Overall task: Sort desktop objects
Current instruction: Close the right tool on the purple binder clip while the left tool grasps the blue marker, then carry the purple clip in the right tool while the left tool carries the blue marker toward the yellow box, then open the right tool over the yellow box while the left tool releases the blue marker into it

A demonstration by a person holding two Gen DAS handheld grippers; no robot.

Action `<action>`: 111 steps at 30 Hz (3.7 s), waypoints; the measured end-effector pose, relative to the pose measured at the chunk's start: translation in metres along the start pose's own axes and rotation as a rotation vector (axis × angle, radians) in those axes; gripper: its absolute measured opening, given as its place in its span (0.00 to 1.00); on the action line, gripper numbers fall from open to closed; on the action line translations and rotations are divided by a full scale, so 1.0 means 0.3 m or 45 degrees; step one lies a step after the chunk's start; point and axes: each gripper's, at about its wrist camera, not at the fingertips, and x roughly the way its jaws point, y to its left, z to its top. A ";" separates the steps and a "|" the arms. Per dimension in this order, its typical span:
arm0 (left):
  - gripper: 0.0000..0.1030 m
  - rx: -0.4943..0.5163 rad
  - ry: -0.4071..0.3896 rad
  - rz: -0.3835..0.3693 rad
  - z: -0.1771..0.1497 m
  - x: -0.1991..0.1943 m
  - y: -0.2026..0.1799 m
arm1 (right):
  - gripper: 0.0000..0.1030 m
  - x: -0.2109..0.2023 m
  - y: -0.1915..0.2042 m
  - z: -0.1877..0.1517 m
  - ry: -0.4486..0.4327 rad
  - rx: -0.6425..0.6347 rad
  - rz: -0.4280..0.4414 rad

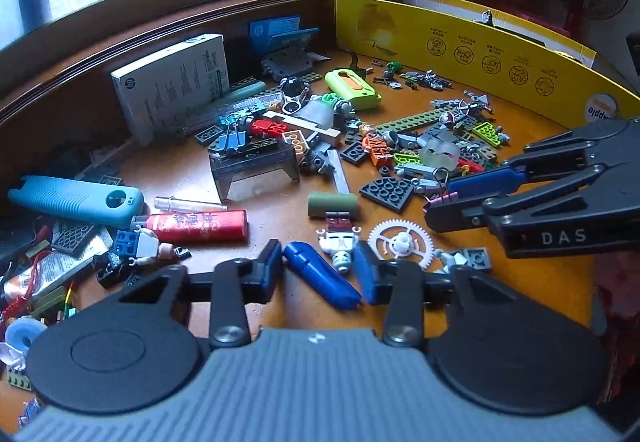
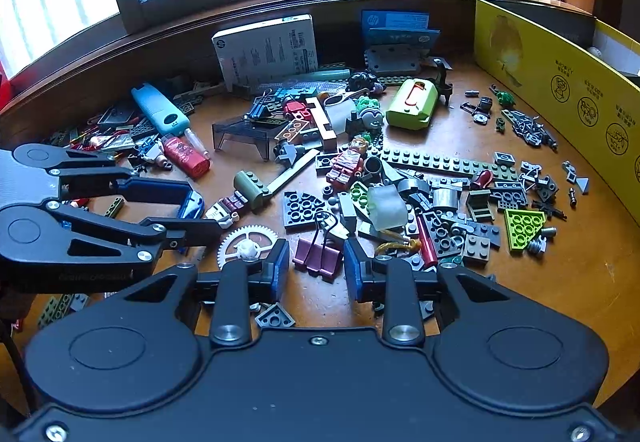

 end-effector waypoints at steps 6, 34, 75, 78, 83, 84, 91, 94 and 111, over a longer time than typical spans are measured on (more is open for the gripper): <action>0.26 -0.031 -0.018 0.024 -0.005 -0.004 -0.012 | 0.26 0.010 0.010 0.005 -0.002 -0.011 -0.032; 0.17 -0.033 -0.110 0.063 0.121 -0.075 -0.050 | 0.25 -0.115 -0.036 0.021 -0.148 0.093 -0.047; 0.24 0.256 -0.200 -0.069 0.920 0.595 -0.805 | 0.25 -0.548 -1.065 0.017 -0.379 0.482 -0.431; 0.53 0.223 -0.194 -0.051 0.931 0.609 -0.805 | 0.26 -0.553 -1.100 0.015 -0.382 0.489 -0.447; 0.70 0.207 -0.193 -0.028 0.935 0.608 -0.811 | 0.36 -0.547 -1.126 0.013 -0.380 0.504 -0.435; 0.73 0.201 -0.192 -0.024 0.934 0.603 -0.811 | 0.37 -0.545 -1.124 0.014 -0.379 0.502 -0.431; 0.89 0.140 -0.196 0.000 0.929 0.549 -0.798 | 0.39 -0.535 -1.116 0.020 -0.383 0.483 -0.393; 0.94 0.121 -0.200 0.021 0.921 0.517 -0.792 | 0.41 -0.534 -1.107 0.020 -0.384 0.472 -0.381; 1.00 -0.024 -0.219 0.150 0.786 0.242 -0.645 | 0.50 -0.543 -0.934 0.060 -0.439 0.360 -0.344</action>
